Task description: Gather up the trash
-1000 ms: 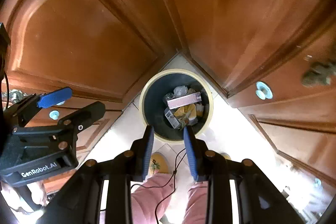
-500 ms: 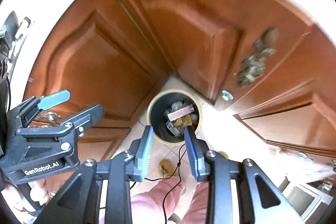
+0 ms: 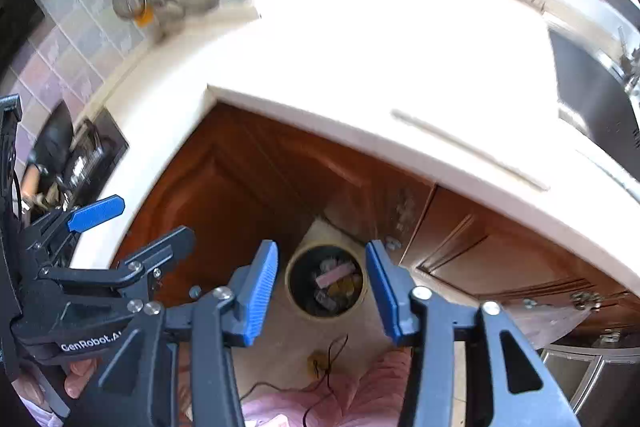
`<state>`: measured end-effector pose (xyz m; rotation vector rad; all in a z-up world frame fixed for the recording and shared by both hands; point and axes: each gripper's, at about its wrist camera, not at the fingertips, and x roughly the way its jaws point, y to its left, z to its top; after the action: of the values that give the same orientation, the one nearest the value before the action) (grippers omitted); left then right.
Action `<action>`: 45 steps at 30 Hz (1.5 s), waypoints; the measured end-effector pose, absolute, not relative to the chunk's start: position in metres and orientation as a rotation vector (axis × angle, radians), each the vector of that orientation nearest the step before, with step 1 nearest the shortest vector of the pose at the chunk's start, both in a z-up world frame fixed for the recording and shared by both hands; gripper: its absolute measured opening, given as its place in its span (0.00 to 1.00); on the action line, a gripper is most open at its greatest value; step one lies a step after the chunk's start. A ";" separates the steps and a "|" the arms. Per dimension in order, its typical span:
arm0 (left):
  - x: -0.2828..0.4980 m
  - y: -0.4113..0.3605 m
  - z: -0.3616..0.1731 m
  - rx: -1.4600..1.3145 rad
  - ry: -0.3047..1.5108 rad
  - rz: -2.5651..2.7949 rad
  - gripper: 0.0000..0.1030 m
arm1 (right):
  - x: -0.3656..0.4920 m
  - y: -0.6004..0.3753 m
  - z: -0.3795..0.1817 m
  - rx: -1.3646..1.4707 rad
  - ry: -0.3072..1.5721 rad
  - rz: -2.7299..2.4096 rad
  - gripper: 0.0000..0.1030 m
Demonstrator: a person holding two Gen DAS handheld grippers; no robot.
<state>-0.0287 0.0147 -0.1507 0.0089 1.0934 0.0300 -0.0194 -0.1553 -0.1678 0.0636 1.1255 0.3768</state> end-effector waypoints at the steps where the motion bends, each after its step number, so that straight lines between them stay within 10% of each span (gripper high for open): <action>1: -0.029 0.013 -0.139 0.005 1.079 0.025 0.95 | -0.019 -0.158 -0.159 0.071 1.111 0.371 0.48; 19: -0.038 -0.010 -0.007 0.014 0.936 0.064 0.97 | -0.036 -0.183 -0.023 0.122 0.931 0.302 0.55; 45: -0.026 -0.023 0.021 0.021 0.876 0.053 0.97 | -0.031 -0.200 0.003 0.156 0.845 0.237 0.58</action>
<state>-0.0261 -0.0230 0.0205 0.0212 0.8762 0.0529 -0.0315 -0.2001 0.0034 0.1555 0.8453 0.2371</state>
